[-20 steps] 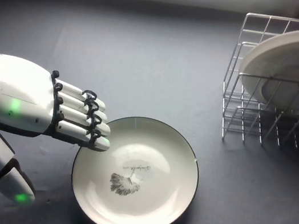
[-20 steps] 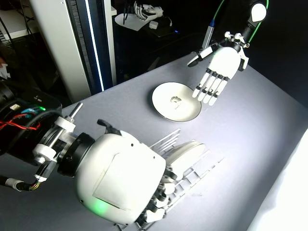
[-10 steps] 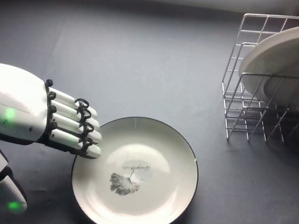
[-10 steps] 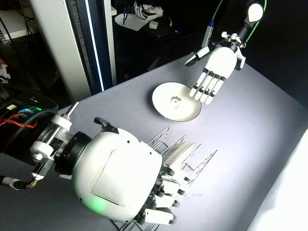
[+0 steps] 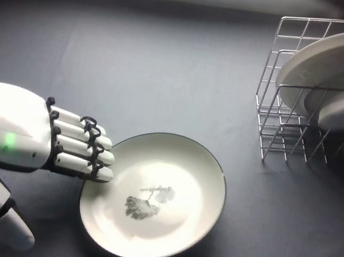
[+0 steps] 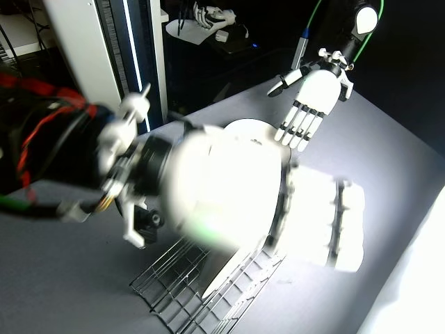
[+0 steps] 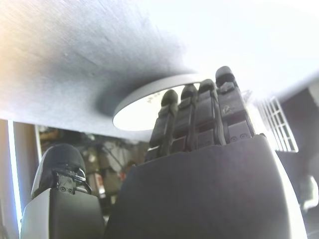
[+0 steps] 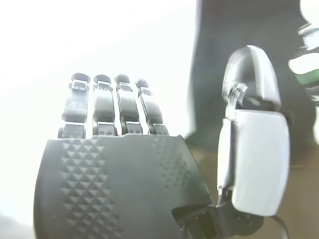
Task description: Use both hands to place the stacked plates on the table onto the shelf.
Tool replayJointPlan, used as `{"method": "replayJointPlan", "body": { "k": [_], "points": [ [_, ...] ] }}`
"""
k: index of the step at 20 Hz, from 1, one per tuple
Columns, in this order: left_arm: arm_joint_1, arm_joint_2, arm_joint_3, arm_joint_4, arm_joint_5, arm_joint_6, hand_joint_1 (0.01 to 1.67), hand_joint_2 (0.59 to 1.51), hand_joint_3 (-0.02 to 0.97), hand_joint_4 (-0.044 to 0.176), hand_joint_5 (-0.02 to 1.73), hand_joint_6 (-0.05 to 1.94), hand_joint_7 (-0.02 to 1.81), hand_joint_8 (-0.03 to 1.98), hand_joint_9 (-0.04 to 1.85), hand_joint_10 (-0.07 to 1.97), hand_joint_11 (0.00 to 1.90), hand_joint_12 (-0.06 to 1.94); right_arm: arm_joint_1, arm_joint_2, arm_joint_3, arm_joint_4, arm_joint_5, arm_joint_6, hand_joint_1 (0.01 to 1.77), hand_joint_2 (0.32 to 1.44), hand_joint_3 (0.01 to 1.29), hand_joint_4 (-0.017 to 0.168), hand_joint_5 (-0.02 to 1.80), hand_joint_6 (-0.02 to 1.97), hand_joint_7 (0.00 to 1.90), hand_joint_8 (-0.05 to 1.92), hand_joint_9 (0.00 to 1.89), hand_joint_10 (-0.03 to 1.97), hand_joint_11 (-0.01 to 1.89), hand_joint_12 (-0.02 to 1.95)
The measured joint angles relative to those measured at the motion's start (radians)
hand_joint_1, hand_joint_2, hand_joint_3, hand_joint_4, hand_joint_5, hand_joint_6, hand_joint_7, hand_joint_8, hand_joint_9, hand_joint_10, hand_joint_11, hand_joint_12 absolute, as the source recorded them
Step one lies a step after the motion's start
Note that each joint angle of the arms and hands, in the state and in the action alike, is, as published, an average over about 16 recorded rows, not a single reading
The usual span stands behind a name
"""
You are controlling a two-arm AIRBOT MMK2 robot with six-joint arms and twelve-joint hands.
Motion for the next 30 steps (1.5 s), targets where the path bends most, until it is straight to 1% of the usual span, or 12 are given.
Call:
{"method": "replayJointPlan", "body": {
  "k": [3,6,9,13,16,19,25,30],
  "points": [
    [0.023,-0.002,-0.003,-0.006,0.012,0.003,0.01,1.066,0.021,-0.001,0.02,0.01,-0.01,-0.01,-0.01,-0.03,0.02,0.01,0.002,-0.001,-0.036,-0.16,0.048,0.0,0.62,0.91,0.01,0.001,0.04,0.03,0.06,0.01,0.03,0.06,0.01,0.12],
    [0.044,-0.004,-0.005,-0.011,0.023,0.005,0.01,1.066,0.021,-0.002,0.02,0.0,-0.01,-0.02,-0.01,-0.03,0.02,0.01,-0.008,-0.004,-0.07,-0.31,0.093,0.0,0.68,0.86,0.01,0.002,0.02,0.03,0.02,0.01,0.02,0.0,0.01,0.0],
    [0.061,-0.006,-0.008,-0.012,0.033,0.006,0.01,1.064,0.02,-0.003,0.01,0.0,-0.01,-0.02,-0.01,-0.03,0.02,0.01,-0.024,-0.011,-0.1,-0.42,0.122,0.0,0.8,0.83,0.01,0.003,0.02,0.03,0.02,0.01,0.01,0.0,0.01,-0.01],
    [0.072,-0.006,-0.011,-0.013,0.039,0.006,0.01,1.061,0.02,-0.004,0.01,-0.01,-0.01,-0.02,-0.01,-0.03,0.02,0.01,-0.038,-0.03,-0.138,-0.495,0.13,0.001,0.96,0.81,0.01,0.004,0.02,0.03,0.02,0.01,0.01,0.0,0.01,0.0],
    [0.075,-0.006,-0.011,-0.014,0.04,0.006,0.01,1.06,0.021,-0.005,0.01,-0.01,-0.01,-0.02,-0.01,-0.03,0.02,0.01,-0.045,-0.052,-0.162,-0.518,0.113,0.001,1.08,0.83,0.01,0.004,0.02,0.03,0.02,0.01,0.01,0.0,0.01,0.0],
    [0.075,-0.006,-0.011,-0.014,0.04,0.006,0.01,1.06,0.021,-0.005,0.01,-0.01,-0.01,-0.02,-0.01,-0.03,0.02,0.01,-0.05,-0.083,-0.18,-0.528,0.079,0.001,1.16,0.85,0.01,0.004,0.02,0.03,0.02,0.01,0.01,0.0,0.01,0.0],
    [0.074,-0.006,-0.011,-0.013,0.04,0.006,0.01,1.06,0.022,-0.006,0.02,-0.01,-0.01,-0.02,-0.02,-0.03,0.02,0.01,-0.068,-0.163,-0.196,-0.524,-0.004,0.002,1.15,0.89,0.01,0.004,0.02,0.03,0.02,0.01,0.01,0.0,0.01,0.0],
    [0.072,-0.007,-0.011,-0.011,0.04,0.006,0.01,1.059,0.022,-0.007,0.02,-0.01,-0.01,-0.02,-0.02,-0.03,0.02,0.01,-0.088,-0.241,-0.175,-0.518,-0.066,0.002,1.15,0.95,0.01,0.003,0.02,0.03,0.02,0.01,0.01,0.0,0.01,0.01]
  ]
}}
